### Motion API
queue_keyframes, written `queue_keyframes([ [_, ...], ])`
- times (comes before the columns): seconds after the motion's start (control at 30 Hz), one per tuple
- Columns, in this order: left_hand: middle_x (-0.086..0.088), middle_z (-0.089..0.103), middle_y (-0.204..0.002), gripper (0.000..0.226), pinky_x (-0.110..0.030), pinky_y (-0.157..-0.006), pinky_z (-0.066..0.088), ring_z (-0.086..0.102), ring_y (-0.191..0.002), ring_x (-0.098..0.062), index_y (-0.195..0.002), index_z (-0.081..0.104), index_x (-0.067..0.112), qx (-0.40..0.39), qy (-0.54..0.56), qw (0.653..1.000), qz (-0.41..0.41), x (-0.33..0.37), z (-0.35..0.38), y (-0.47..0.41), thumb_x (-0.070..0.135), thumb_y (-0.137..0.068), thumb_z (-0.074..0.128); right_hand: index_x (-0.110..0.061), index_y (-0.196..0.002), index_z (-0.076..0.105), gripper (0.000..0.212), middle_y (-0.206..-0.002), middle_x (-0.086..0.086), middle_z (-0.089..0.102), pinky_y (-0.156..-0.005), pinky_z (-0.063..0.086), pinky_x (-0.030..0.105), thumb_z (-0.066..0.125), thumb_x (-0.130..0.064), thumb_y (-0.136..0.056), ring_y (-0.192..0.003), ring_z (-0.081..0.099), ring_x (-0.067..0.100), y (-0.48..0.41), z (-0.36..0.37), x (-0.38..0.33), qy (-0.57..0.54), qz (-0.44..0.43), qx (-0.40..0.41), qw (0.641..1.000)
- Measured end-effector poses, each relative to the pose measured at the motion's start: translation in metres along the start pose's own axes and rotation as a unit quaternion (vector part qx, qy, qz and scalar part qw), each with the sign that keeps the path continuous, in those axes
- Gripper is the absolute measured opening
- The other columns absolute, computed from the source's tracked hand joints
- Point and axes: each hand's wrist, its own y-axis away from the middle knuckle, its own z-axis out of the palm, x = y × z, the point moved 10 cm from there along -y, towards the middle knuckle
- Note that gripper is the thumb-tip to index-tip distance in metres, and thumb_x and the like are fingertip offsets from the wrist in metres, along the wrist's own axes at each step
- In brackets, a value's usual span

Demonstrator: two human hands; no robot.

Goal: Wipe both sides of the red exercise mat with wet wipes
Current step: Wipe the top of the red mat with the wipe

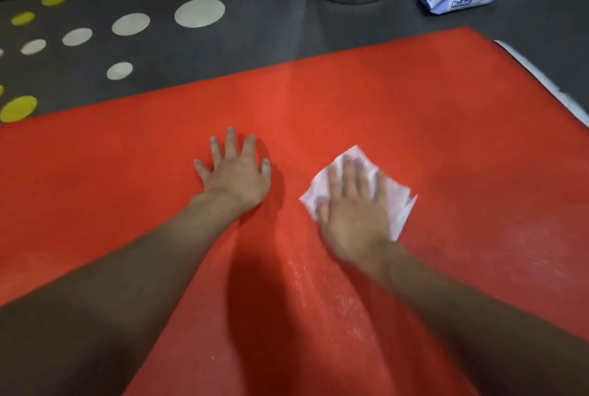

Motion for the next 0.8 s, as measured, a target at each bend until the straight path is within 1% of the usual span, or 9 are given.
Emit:
queue_keyframes([
  [0.13, 0.002, -0.003, -0.165, 0.058, -0.069, -0.114, 0.0, -0.008, -0.151, -0.03, -0.156, 0.013, 0.033, 0.009, -0.036, 0.998, 0.053, 0.004, 0.01, -0.031, 0.046, -0.1, 0.024, -0.028, -0.154, 0.031, 0.06, -0.164, 0.003, 0.019, -0.12, 0.007, 0.051, 0.021, -0.046, -0.097, -0.152, 0.015, 0.022, 0.001, -0.002, -0.021, -0.001, -0.167, 0.001, 0.986],
  [0.17, 0.004, -0.004, -0.165, 0.059, -0.07, -0.113, -0.001, -0.009, -0.151, -0.029, -0.156, 0.01, 0.034, 0.01, -0.048, 0.997, 0.063, 0.003, 0.015, -0.033, 0.047, -0.1, 0.021, -0.031, -0.154, 0.029, 0.06, -0.164, 0.001, 0.018, -0.121, 0.005, 0.048, 0.02, -0.046, -0.097, -0.152, 0.015, 0.019, -0.012, -0.007, -0.002, 0.006, -0.14, 0.022, 0.99],
  [0.23, 0.005, -0.004, -0.165, 0.06, -0.07, -0.113, -0.001, -0.009, -0.151, -0.028, -0.156, 0.007, 0.035, 0.036, -0.063, 0.994, 0.077, 0.002, 0.02, -0.033, 0.049, -0.098, 0.017, -0.03, -0.157, 0.015, 0.064, -0.166, -0.001, 0.005, -0.122, -0.002, 0.045, 0.01, -0.045, -0.095, -0.153, 0.001, 0.016, -0.027, -0.013, 0.035, -0.014, 0.013, 0.025, 0.999],
  [0.3, 0.005, -0.002, -0.165, 0.061, -0.069, -0.113, -0.001, -0.006, -0.151, -0.027, -0.156, 0.009, 0.035, 0.053, -0.062, 0.993, 0.082, 0.001, 0.019, -0.035, 0.049, -0.097, 0.017, -0.023, -0.158, 0.006, 0.067, -0.166, 0.004, -0.003, -0.121, -0.005, 0.051, 0.006, -0.044, -0.094, -0.152, -0.008, 0.021, -0.026, -0.007, 0.019, -0.022, 0.097, 0.036, 0.994],
  [0.43, 0.004, 0.006, -0.165, 0.063, -0.07, -0.112, 0.003, -0.001, -0.152, -0.028, -0.155, 0.016, 0.035, 0.051, -0.06, 0.993, 0.089, 0.0, 0.015, -0.035, 0.048, -0.093, 0.018, -0.023, -0.156, 0.023, 0.06, -0.165, 0.007, 0.008, -0.118, 0.002, 0.054, 0.018, -0.046, -0.1, -0.153, 0.002, 0.025, -0.015, 0.004, -0.038, 0.0, -0.072, -0.018, 0.997],
  [0.5, 0.004, 0.008, -0.165, 0.065, -0.07, -0.112, 0.004, 0.001, -0.152, -0.028, -0.155, 0.019, 0.035, 0.048, -0.055, 0.994, 0.086, -0.002, 0.015, -0.034, 0.048, -0.091, 0.019, -0.029, -0.157, 0.016, 0.06, -0.166, 0.002, 0.004, -0.121, 0.0, 0.049, 0.012, -0.048, -0.1, -0.153, -0.002, 0.02, -0.023, 0.0, -0.015, 0.021, -0.109, -0.041, 0.993],
  [0.6, 0.004, 0.01, -0.165, 0.065, -0.07, -0.112, 0.004, 0.002, -0.152, -0.027, -0.154, 0.021, 0.035, 0.048, -0.049, 0.994, 0.086, -0.003, 0.014, -0.036, 0.048, -0.09, 0.021, -0.024, -0.158, 0.004, 0.066, -0.166, 0.002, -0.002, -0.121, -0.008, 0.045, 0.002, -0.043, -0.096, -0.152, -0.009, 0.018, -0.041, -0.012, 0.04, -0.037, 0.124, 0.002, 0.992],
  [0.67, 0.004, 0.011, -0.165, 0.065, -0.069, -0.112, 0.004, 0.002, -0.152, -0.026, -0.154, 0.022, 0.036, 0.052, -0.045, 0.994, 0.084, -0.003, 0.015, -0.038, 0.047, -0.089, 0.021, -0.016, -0.158, 0.002, 0.069, -0.165, 0.009, -0.004, -0.121, -0.008, 0.05, 0.004, -0.042, -0.095, -0.152, -0.007, 0.023, -0.041, -0.006, 0.017, -0.036, 0.171, 0.01, 0.985],
  [0.8, 0.004, 0.016, -0.164, 0.065, -0.067, -0.113, 0.007, 0.008, -0.151, -0.025, -0.152, 0.027, 0.036, 0.073, -0.044, 0.993, 0.081, -0.005, 0.013, -0.038, 0.045, -0.088, 0.024, -0.025, -0.156, 0.023, 0.06, -0.165, 0.005, 0.013, -0.12, 0.004, 0.05, 0.021, -0.045, -0.099, -0.153, 0.008, 0.023, -0.05, -0.004, -0.03, 0.009, -0.094, -0.015, 0.995],
])
